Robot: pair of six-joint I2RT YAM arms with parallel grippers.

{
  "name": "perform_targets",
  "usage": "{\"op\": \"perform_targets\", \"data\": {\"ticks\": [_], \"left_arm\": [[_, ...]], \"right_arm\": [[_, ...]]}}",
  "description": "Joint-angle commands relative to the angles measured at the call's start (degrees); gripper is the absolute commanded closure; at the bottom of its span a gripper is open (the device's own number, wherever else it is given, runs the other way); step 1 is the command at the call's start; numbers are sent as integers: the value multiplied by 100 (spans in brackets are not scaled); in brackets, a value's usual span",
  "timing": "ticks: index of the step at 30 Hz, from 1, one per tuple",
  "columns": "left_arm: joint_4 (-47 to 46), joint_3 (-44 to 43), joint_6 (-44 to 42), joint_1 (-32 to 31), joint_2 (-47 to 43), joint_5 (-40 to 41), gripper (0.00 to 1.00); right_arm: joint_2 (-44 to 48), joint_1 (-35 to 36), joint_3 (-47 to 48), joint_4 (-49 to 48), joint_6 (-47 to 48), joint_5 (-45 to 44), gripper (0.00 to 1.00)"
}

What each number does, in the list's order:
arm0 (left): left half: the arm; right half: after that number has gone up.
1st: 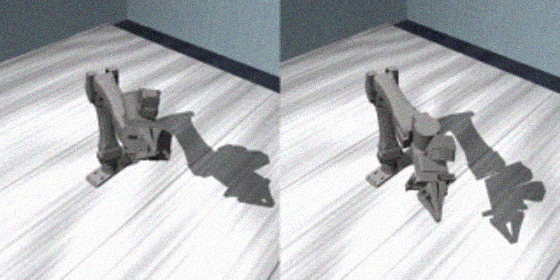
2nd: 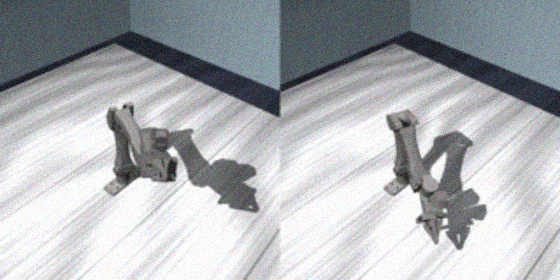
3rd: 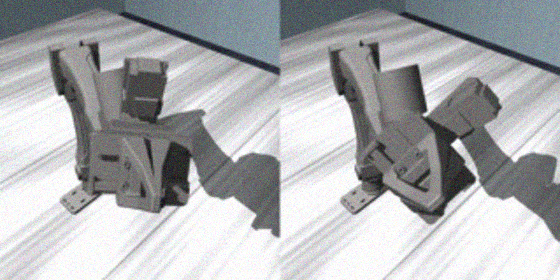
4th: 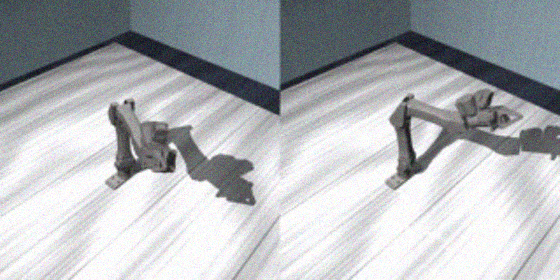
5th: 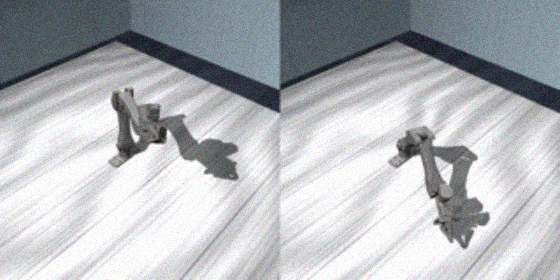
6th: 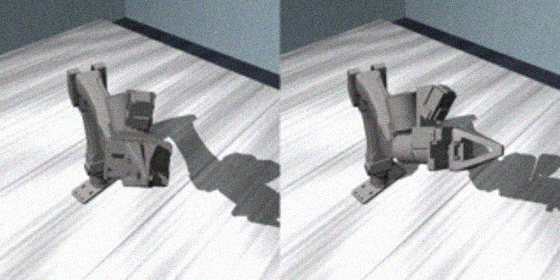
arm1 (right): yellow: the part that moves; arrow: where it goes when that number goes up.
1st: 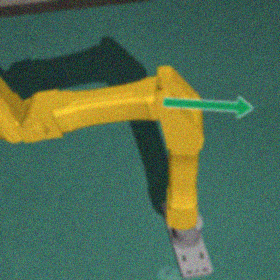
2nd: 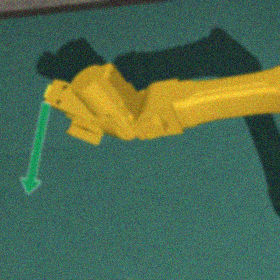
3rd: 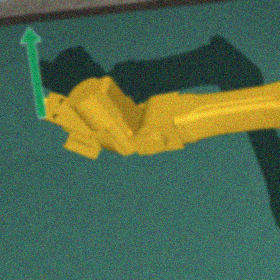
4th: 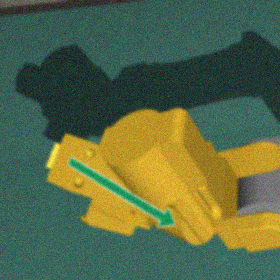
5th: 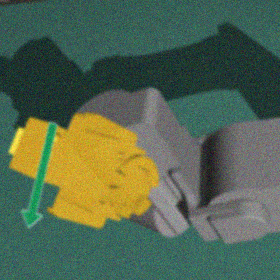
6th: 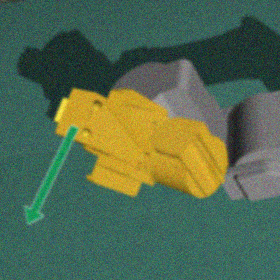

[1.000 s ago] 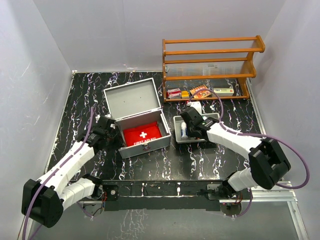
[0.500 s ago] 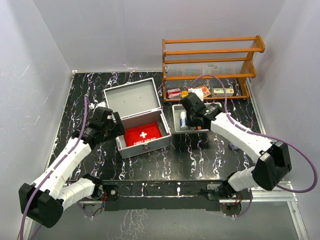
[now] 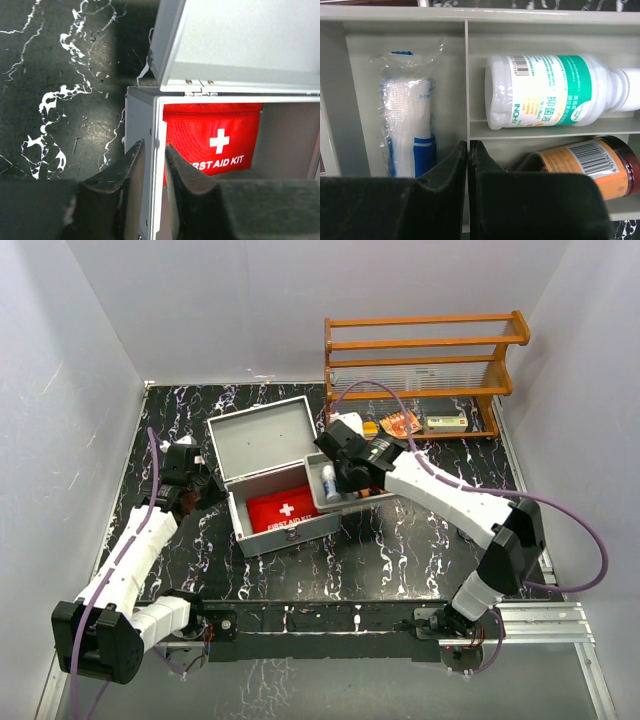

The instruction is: Organize the medicine kit

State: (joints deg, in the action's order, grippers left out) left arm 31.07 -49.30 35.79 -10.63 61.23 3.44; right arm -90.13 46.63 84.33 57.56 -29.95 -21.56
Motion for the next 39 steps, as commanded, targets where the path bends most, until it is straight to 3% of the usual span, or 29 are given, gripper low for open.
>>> {"op": "perform_targets", "data": {"ticks": [1,11,17,23,32,39], "left_arm": [[-98,208,-122,40,-222,-520,83],[-112,590,-142,55,-397,-1017,98],[-241,833,-168,50,-504,-1780,99],[76,666,-317,53,-678,-1274,86],[934,-55,118,53,-1156,787,71],[1023,-159,165,53,-1332,898,69]], "right_arm": [[-266,450,929,48,-169,-439,100],[-1348,1206,2228,167,-227,-695,100],[-1783,1520,2590,74,-212,-799,100],[-2049,1615,2760,-164,-108,-649,100],[-2349,1827,2986,-35,-114,-612,100],[-2492,1876,2933,-137,-183,-659,100]]}}
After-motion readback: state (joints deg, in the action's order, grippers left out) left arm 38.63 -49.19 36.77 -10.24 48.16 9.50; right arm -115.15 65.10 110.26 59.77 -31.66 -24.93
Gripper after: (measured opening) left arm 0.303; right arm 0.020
